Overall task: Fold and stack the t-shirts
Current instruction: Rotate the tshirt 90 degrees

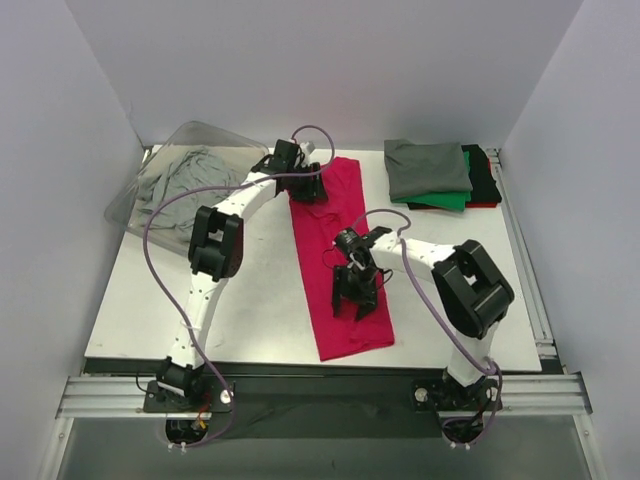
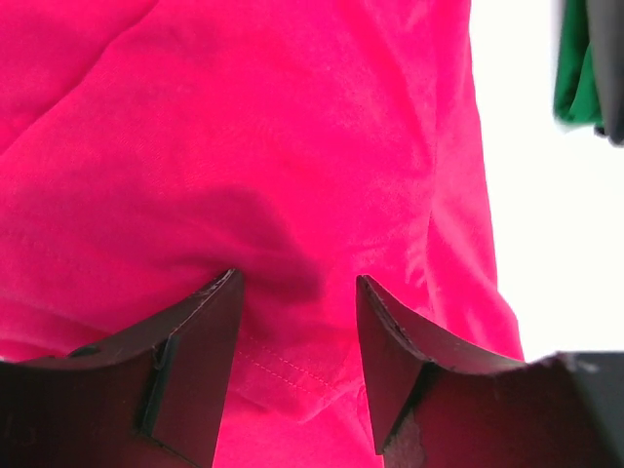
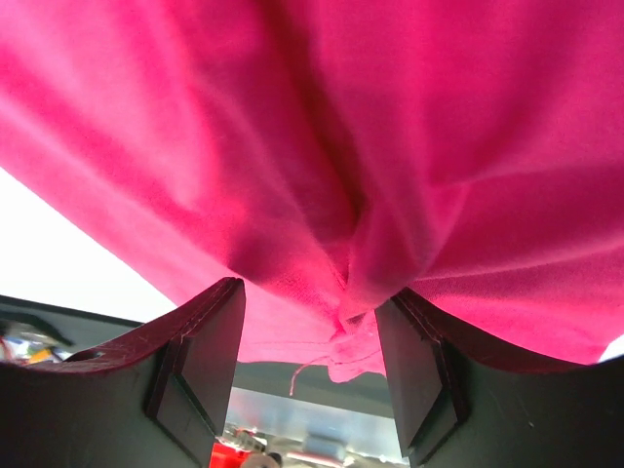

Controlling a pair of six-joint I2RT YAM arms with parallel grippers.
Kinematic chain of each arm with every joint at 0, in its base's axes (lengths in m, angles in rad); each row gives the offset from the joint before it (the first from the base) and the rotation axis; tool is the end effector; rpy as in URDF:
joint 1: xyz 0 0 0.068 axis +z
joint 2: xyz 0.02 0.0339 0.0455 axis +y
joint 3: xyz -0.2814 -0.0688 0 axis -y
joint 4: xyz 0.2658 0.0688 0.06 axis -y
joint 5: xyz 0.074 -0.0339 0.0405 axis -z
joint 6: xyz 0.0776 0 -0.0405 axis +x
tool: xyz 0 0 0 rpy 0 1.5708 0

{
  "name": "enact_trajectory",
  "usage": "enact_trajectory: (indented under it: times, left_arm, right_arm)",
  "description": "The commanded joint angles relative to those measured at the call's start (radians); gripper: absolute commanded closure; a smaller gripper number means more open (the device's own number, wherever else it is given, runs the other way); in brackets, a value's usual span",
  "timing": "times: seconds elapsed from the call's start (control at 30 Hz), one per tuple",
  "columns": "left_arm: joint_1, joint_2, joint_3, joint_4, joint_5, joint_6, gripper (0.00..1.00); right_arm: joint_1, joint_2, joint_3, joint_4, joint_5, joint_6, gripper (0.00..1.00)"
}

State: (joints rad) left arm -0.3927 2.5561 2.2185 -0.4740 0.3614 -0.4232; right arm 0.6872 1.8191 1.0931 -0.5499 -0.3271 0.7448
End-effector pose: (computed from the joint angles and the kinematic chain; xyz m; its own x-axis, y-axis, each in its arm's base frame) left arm 0.5679 -0.2649 0.1312 -0.8504 -0.0636 -0.5223 0.2562 0.8170 -0.5165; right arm 0.2707 0.2544 0.1136 -0.9999 0.0098 -0.0053 0.0066 0.9061 0.4230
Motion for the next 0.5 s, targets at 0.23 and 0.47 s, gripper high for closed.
enact_trajectory:
  times: [0.23,0.47]
  left_arm:
    - [0.017,0.052,0.121,0.123,0.082,0.020,0.32]
    - [0.017,-0.167,0.056,0.152,0.106,0.004,0.25]
  right_arm:
    - [0.106,0.054,0.189,0.036,0.008,0.028,0.43]
    - [0.104,-0.133,0.096,-0.016,0.062,0.011,0.39]
